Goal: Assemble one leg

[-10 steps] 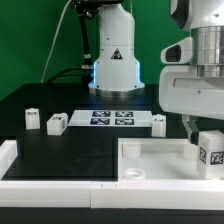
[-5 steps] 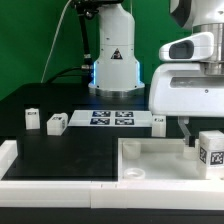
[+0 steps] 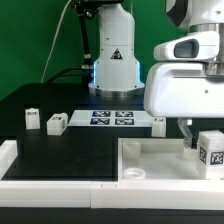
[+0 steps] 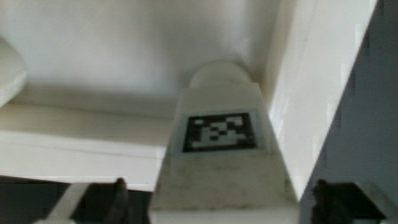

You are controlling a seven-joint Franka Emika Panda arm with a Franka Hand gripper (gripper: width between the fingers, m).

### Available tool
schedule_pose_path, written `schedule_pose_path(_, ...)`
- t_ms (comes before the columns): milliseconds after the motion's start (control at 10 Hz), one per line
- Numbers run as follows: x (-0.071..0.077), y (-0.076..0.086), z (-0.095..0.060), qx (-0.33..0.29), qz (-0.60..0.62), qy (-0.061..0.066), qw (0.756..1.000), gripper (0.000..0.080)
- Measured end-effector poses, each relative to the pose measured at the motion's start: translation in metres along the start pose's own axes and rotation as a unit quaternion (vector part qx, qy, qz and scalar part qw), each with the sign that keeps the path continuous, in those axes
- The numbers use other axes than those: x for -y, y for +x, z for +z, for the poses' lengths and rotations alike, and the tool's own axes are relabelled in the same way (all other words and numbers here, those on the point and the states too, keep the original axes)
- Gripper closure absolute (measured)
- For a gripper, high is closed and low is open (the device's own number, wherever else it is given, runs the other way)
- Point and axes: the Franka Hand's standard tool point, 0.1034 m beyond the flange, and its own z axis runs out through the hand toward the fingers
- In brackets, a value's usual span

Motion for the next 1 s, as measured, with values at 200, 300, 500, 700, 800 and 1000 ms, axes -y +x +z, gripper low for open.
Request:
schedule_pose_path(200, -0.0003, -0.0002, 0.0002, 0.000, 0.015, 0.000, 1.000, 0.0508)
schedule_pose_path(300, -0.0004, -0.0002, 0.0003, 0.000, 0.021, 0.000, 1.000, 0.0508)
schedule_pose_path(500, -0.0001, -0.0010, 0.0008, 0.001, 0.176, 0.002, 0.984, 0.0508)
schedule_pose_path(700, -0.0023, -0.0018, 0.0007, 0.004, 0.336, 0.000, 0.942, 0.0508)
schedule_pose_path(800, -0.0034, -0.0023, 0.0004, 0.006, 0.403, -0.001, 0.915, 0.0508)
schedule_pose_path(1000, -0.0033, -0.0038, -0.0002, 0.011, 0.524, -0.005, 0.852, 0.0508)
